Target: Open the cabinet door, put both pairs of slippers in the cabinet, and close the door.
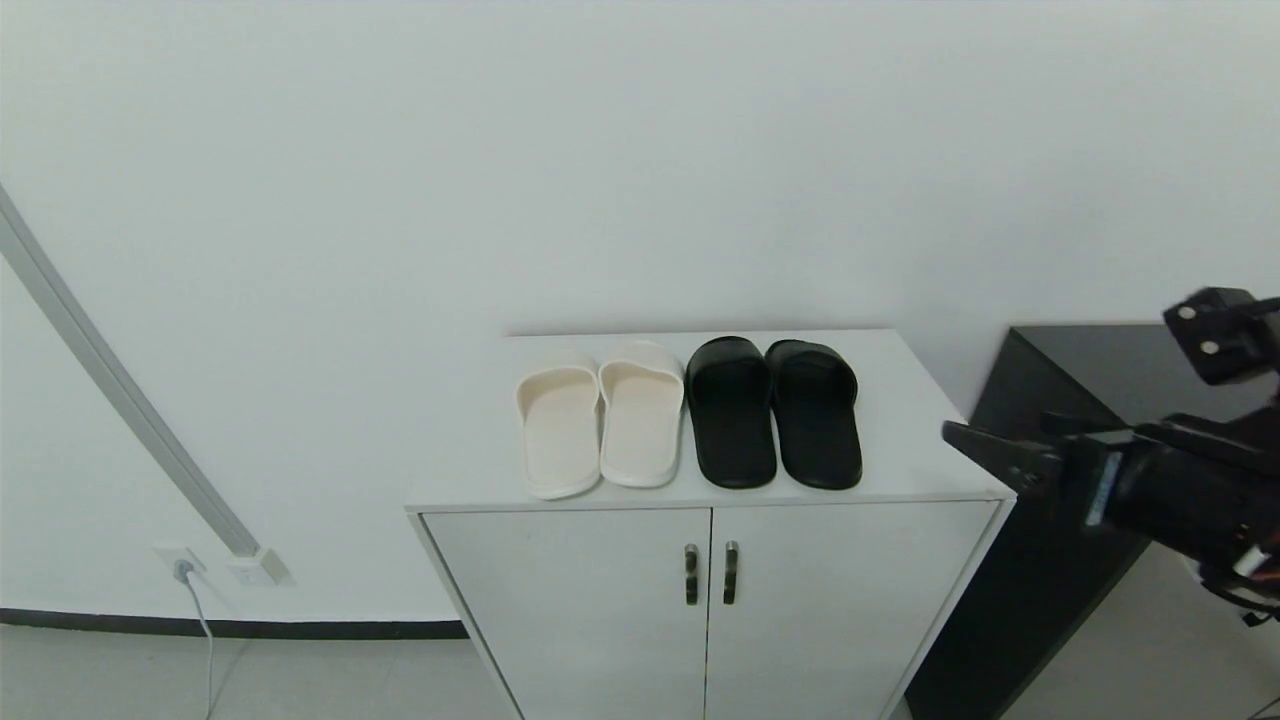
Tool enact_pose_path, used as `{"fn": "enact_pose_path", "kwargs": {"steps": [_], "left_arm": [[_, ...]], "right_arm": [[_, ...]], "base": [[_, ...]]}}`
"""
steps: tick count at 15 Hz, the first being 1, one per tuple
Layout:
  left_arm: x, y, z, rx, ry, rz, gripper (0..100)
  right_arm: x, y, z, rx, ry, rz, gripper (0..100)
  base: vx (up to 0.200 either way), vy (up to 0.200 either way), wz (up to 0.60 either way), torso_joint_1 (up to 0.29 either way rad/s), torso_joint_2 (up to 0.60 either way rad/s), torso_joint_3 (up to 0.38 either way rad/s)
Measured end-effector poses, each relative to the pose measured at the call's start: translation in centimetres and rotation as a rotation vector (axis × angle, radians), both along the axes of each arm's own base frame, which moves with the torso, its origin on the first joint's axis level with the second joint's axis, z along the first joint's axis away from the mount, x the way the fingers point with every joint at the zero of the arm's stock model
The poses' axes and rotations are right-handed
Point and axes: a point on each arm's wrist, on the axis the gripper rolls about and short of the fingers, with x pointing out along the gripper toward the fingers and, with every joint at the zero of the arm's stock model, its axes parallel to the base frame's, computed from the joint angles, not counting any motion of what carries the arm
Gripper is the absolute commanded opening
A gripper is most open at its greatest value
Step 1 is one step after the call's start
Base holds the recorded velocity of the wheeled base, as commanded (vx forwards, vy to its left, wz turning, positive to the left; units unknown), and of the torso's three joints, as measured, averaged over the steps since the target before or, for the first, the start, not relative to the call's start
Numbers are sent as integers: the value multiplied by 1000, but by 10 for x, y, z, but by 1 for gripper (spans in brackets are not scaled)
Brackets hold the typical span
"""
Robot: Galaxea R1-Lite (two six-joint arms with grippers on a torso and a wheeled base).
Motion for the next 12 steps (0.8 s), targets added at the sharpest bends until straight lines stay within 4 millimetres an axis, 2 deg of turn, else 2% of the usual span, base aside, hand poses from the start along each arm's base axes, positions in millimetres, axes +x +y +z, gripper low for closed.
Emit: {"fn": "enact_pose_path", "kwargs": {"steps": [2, 5, 12], "left_arm": [[0, 0, 0, 0, 0, 0, 0], [0, 0, 0, 0, 0, -1, 0], [0, 0, 0, 8, 1, -15, 0]], "right_arm": [[20, 29, 7, 0, -2, -26, 100], [52, 67, 4, -24, 3, -86, 100], [126, 130, -20, -56, 3, -194, 100]], "base": [[0, 0, 0, 0, 0, 0], [0, 0, 0, 0, 0, 0], [0, 0, 0, 0, 0, 0]]}}
